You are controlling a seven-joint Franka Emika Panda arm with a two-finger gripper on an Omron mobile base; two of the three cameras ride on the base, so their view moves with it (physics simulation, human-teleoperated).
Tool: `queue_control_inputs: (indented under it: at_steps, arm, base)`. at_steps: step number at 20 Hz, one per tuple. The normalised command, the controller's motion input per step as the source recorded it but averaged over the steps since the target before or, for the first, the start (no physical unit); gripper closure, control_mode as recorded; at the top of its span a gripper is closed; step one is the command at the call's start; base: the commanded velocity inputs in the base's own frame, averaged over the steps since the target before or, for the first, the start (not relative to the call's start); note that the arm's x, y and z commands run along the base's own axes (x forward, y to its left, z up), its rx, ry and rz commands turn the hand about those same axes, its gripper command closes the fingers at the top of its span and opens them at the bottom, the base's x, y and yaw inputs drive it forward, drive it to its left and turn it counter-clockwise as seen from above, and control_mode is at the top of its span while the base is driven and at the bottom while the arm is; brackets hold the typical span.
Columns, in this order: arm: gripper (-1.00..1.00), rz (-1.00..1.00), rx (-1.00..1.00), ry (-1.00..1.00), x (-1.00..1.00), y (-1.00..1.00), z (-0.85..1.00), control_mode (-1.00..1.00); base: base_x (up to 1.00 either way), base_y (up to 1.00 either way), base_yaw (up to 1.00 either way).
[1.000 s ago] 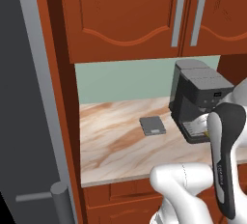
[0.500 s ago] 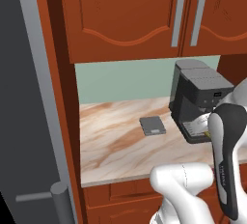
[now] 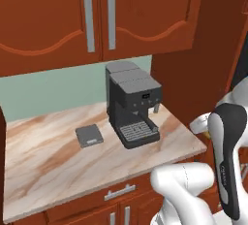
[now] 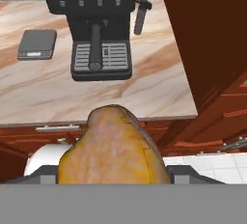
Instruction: Take the chicken drumstick from the fridge and place it on the digital scale on the counter by the fridge. Wait a few seconds for a reading, then move it to the plate on the dining counter.
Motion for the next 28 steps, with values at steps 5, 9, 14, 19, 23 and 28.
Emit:
queue_control_inputs:
  at_steps: [5, 9, 14, 19, 23, 28]
  arm:
    - [1.0, 0.0, 0.0, 0.0, 0.0, 0.0, 0.0, 1.0]
    - [1.0, 0.0, 0.0, 0.0, 0.0, 0.0, 0.0, 1.0]
    - [1.0, 0.0, 0.0, 0.0, 0.0, 0.0, 0.0, 1.0]
    - [1.0, 0.0, 0.0, 0.0, 0.0, 0.0, 0.0, 1.0]
    - [1.0, 0.0, 0.0, 0.0, 0.0, 0.0, 0.0, 1.0]
    - [1.0, 0.0, 0.0, 0.0, 0.0, 0.0, 0.0, 1.0]
  base:
    - [0.0, -0.9, -0.65]
    - [0.0, -0.88, -0.67]
    - [0.03, -0.69, -0.77]
    - [0.07, -0.68, -0.79]
    - [0.06, -0.66, -0.79]
    - [0.05, -0.58, -0.8]
